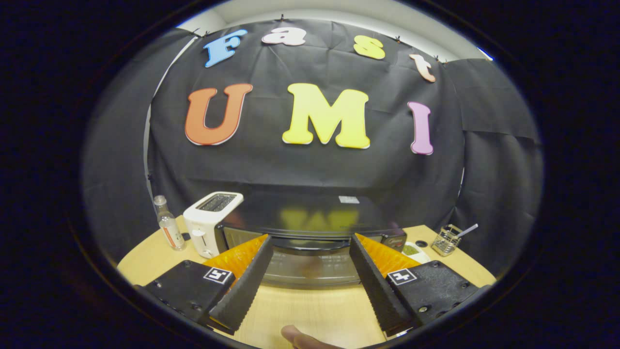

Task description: Open the toaster oven, put the food inside, and close the toaster oven door.

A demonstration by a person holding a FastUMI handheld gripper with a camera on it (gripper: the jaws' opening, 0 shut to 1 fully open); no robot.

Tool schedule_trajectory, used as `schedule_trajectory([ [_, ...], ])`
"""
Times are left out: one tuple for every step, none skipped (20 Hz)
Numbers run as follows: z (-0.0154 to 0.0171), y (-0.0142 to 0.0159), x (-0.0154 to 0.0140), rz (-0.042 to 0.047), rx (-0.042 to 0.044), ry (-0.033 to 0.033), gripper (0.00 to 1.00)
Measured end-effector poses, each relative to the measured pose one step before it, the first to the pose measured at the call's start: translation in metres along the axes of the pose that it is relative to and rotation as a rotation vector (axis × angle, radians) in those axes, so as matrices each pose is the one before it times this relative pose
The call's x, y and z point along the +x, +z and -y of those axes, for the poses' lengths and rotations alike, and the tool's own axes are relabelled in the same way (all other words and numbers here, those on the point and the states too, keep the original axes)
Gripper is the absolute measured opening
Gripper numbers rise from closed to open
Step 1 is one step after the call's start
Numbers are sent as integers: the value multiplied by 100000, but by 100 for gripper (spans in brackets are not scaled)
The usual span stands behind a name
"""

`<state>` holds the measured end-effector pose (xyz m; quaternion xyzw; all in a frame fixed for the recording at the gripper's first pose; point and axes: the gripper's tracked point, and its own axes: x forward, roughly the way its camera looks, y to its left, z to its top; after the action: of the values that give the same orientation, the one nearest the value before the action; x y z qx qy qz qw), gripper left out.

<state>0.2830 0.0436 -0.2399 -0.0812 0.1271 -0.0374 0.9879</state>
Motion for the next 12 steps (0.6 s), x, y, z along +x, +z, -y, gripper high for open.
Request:
schedule_trajectory([
  [295, 1219, -1515, 1641, 37, -143, 100],
  [150, 1356, -1509, 1819, 308, 481, 100],
  [415, 1203, -1775, 1639, 295, -231, 100],
  [590, 1239, -1681, 1364, 724, -890, 100],
  [775, 1289, -1774, 1392, 949, -777, 100],
  [605, 1333, -1731, 1866, 1245, -588, 100],
  [659, 1249, -1754, 2154, 1562, -414, 100],
  [634, 1243, -1686, 1831, 1167, -199, 100],
  [558, 1098, -1803, 1710, 678, -245, 100],
  [693, 972, -1608, 1533, 329, -614, 100],
  [679, 780, -1476, 1229, -306, -600, 100],
  [525, 673, -1402, 1008, -311, -438, 100],
])
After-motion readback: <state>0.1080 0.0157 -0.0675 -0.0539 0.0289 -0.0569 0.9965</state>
